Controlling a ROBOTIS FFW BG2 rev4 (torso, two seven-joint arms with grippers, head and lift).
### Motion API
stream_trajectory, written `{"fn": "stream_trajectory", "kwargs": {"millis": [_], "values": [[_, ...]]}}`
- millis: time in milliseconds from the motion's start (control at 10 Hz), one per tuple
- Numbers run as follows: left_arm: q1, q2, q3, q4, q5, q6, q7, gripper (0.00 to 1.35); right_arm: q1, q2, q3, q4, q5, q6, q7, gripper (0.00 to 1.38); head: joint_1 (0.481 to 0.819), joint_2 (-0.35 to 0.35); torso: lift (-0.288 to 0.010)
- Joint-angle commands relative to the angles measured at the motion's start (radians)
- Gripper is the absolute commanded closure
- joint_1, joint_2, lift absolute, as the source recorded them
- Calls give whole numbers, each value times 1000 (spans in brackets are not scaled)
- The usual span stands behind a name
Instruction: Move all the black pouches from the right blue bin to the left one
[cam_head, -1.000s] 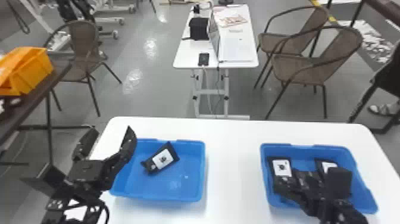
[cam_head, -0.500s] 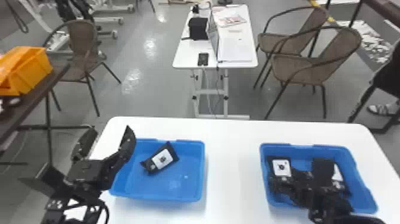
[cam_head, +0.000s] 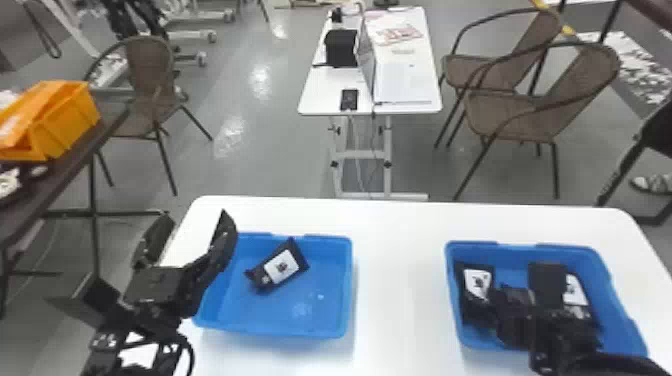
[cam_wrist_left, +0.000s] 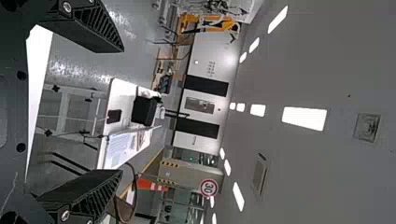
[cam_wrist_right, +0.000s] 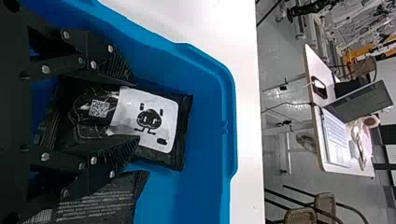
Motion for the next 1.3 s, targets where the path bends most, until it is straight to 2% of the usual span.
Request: {"fn": "stream_trajectory", "kwargs": {"millis": [0,100,200,600,700,800,900,1000,1200], "values": [[0,-3,-2,4,2,-4,1,102,12,-1,-1,-9,-27,-16,-3,1286,695,105,0],[1,-3,-2,7,8,-4,3,102,37,4,1,-55,-36,-27,-7,1283,695,106,0],[1,-3,-6,7,16,-4,4,102,80,8,-1,-121,-85,-47,-29,1283,695,107,0],[-12,-3,-25,2,64,5,9,96,298,-10,-2,-569,-142,-25,-35,1283,695,99,0],[-17,-3,-29,1,91,28,9,96,319,-10,5,-658,-142,-16,-23,1283,695,95,0],[-26,-3,-35,-2,119,63,9,96,290,-10,30,-697,-110,-13,34,1283,695,97,0],[-45,17,-44,-16,157,129,9,94,226,-26,90,-697,-73,-5,86,1283,695,106,0],[-69,54,-55,-25,220,221,9,94,147,-69,179,-657,-87,-14,94,1283,695,130,0],[-132,150,-84,-33,327,356,3,94,9,-105,347,-500,-180,-74,99,1283,695,177,0]]}}
